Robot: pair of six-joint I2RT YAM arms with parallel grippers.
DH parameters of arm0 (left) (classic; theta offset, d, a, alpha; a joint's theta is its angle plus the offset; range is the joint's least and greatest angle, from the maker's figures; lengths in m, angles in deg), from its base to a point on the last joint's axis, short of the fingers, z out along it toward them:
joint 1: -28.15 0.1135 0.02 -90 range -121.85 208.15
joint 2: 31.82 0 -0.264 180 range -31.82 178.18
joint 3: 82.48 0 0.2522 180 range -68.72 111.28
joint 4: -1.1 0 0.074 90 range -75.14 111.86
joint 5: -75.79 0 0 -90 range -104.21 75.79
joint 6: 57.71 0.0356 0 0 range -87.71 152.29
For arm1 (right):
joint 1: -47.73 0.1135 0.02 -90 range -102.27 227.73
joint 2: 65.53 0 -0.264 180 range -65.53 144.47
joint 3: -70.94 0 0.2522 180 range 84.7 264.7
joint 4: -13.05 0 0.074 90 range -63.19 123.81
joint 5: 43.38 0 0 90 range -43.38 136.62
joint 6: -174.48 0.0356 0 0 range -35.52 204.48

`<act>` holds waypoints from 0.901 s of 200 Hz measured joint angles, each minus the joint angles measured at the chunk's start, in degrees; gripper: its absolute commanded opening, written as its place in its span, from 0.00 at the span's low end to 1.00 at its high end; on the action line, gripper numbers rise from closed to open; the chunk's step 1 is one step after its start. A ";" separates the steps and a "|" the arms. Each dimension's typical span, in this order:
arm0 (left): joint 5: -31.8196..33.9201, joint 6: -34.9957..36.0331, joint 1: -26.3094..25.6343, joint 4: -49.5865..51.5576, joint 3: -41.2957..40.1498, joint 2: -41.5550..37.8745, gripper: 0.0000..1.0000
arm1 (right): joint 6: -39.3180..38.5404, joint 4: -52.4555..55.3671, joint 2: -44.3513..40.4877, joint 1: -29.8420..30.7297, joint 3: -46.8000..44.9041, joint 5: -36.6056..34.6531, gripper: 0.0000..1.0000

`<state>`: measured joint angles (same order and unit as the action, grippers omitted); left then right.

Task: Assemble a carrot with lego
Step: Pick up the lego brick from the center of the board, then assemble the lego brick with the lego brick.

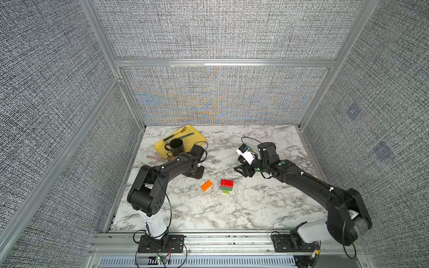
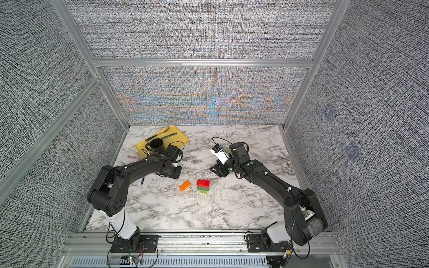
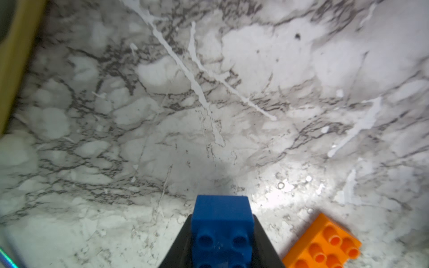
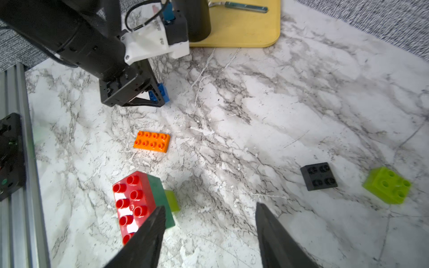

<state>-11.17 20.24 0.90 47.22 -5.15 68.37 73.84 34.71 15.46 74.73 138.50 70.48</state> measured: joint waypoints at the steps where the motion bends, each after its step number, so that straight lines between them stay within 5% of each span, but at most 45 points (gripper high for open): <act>1: 0.00 -0.02 0.00 0.02 0.00 -0.31 0.17 | 0.22 -0.22 -0.20 -0.02 -0.20 -0.22 0.64; 103: -5.38 1.75 -2.03 7.17 4.44 -19.74 0.13 | 11.23 -15.50 -11.45 -1.25 -11.17 -16.98 0.68; 180: -14.25 20.83 -10.86 13.68 13.16 -20.59 0.07 | 14.64 -16.13 -19.26 -8.44 -17.11 -17.70 0.72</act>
<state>-25.42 41.07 -9.96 60.90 8.01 47.78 88.49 18.58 -3.79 66.29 121.39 52.77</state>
